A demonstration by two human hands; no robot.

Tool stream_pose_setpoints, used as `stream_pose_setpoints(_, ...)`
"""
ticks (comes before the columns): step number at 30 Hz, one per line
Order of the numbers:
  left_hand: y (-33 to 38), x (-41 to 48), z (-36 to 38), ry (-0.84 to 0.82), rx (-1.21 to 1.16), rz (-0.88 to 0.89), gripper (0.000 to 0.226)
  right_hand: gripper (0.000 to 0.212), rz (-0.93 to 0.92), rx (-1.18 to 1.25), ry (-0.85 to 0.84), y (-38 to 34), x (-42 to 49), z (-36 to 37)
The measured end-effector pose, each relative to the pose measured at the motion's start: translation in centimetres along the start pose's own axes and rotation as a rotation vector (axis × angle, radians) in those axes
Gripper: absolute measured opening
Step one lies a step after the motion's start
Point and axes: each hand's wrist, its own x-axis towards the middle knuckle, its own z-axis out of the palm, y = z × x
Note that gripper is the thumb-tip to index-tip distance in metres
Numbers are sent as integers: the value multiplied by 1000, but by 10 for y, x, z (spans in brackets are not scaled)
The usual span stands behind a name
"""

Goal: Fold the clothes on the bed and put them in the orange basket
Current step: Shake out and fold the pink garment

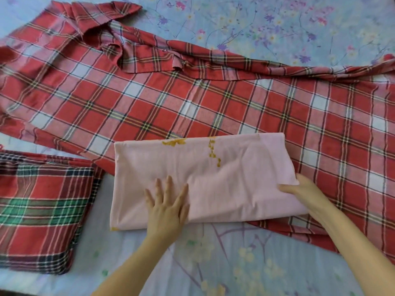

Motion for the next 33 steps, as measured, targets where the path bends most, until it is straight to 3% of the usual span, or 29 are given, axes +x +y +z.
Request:
stream_pose_setpoints(3,-4,-2,-3,-3,38,10,52,53,-151,-10,-85,-26,-23,-2)
stream_pose_setpoints(5,-1,-8,-13,84,-5,60,52,62,-269,-96,-128,-41,-39,5)
stream_pose_setpoints(9,43,-7,-24,147,-100,304,49,67,-358,-252,-139,-57,-55,22)
stream_pose_setpoints(13,91,-1,-3,-78,-54,470,52,83,-290,-218,-135,-55,-60,26)
stream_pose_setpoints(16,88,3,3,-134,-37,506,58,92,-338,-304,-133,-52,-67,36)
stream_pose_setpoints(18,77,5,-12,-108,-373,465,44,96,-401,-460,-134,-57,-74,53)
stream_pose_setpoints(19,71,12,-27,-139,-710,342,39,95,-426,-578,-135,-61,-77,66)
stream_pose_setpoints(21,57,30,-55,-276,-1439,-116,29,92,-450,-823,-116,-69,-82,99)
stream_pose_setpoints(23,38,52,-70,-280,-1763,-334,39,89,-447,-945,-106,-69,-82,137)
stream_pose_setpoints(26,33,79,-86,-187,-1575,-342,51,88,-393,-1019,-87,-55,-73,186)
stream_pose_setpoints(30,42,108,-83,101,-1016,-359,38,85,-471,-954,-68,-32,-70,207)
stream_pose_setpoints(33,42,127,-83,148,-791,-400,21,80,-578,-787,-144,-6,-69,192)
